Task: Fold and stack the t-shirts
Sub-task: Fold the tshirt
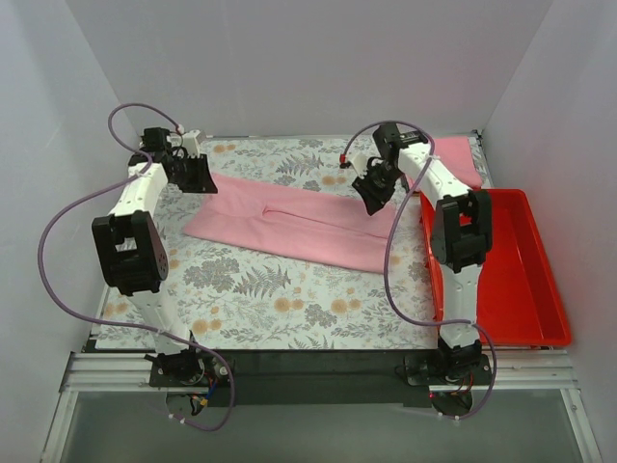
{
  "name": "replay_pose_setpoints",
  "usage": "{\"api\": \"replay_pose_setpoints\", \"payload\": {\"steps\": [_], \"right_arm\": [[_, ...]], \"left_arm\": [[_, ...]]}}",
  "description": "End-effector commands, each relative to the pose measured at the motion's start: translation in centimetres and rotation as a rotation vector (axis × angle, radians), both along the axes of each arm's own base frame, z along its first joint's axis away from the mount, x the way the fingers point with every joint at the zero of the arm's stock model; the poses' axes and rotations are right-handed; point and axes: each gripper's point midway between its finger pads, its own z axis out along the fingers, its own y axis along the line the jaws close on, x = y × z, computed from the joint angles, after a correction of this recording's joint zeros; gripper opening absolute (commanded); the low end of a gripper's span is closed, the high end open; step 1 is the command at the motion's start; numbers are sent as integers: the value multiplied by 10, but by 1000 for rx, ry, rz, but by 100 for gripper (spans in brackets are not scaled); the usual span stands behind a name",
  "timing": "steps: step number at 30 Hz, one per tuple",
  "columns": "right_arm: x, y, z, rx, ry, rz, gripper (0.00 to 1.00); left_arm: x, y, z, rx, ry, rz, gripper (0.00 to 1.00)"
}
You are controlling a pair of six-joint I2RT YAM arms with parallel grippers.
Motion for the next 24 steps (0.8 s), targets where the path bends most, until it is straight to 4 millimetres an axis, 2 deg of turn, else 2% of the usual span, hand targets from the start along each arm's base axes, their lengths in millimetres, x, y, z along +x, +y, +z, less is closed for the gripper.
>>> {"api": "replay_pose_setpoints", "payload": {"steps": [1, 2, 4, 6, 9, 11, 12, 14, 16, 18, 19, 21, 22, 23, 24], "right_arm": [[21, 12, 0, 27, -6, -48, 37], [24, 13, -8, 18, 5, -49, 37], [30, 11, -14, -1, -3, -52, 35], [32, 11, -26, -26, 2, -49, 34], [26, 7, -44, -69, 24, -40, 31], [23, 6, -48, -80, 20, -33, 30], [10, 1, -59, -98, 57, -27, 29], [-2, -1, -61, -107, 64, -8, 27], [-26, -7, -76, -128, 109, 13, 26], [-42, -1, -72, -112, 105, 42, 24], [-68, -5, -84, -127, 162, 59, 24], [-93, 10, -77, -95, 167, 113, 22], [-120, 11, -84, -95, 223, 131, 22], [-141, 27, -74, -72, 226, 172, 22], [-161, 42, -67, -20, 258, 206, 22]], "left_arm": [[-32, -10, -12, -45, 106, 48, 24], [-35, -10, -13, -44, 104, 62, 24], [-47, -11, -30, -49, 164, 85, 24], [-51, -6, -44, -23, 196, 128, 18], [-49, -1, -58, 17, 216, 170, 15], [-48, 4, -71, 48, 244, 197, 13], [-46, 10, -75, 76, 251, 215, 13], [-41, 16, -88, 106, 273, 235, 11], [-35, 26, -97, 152, 286, 261, 9], [-19, 30, -105, 170, 285, 259, 8], [-11, 33, -106, 177, 277, 263, 8], [22, 35, -108, 185, 239, 248, 8], [37, 37, -108, 207, 218, 243, 8], [41, 34, -133, 199, 280, 220, 8], [94, 35, -88, 182, 128, 209, 9]]}}
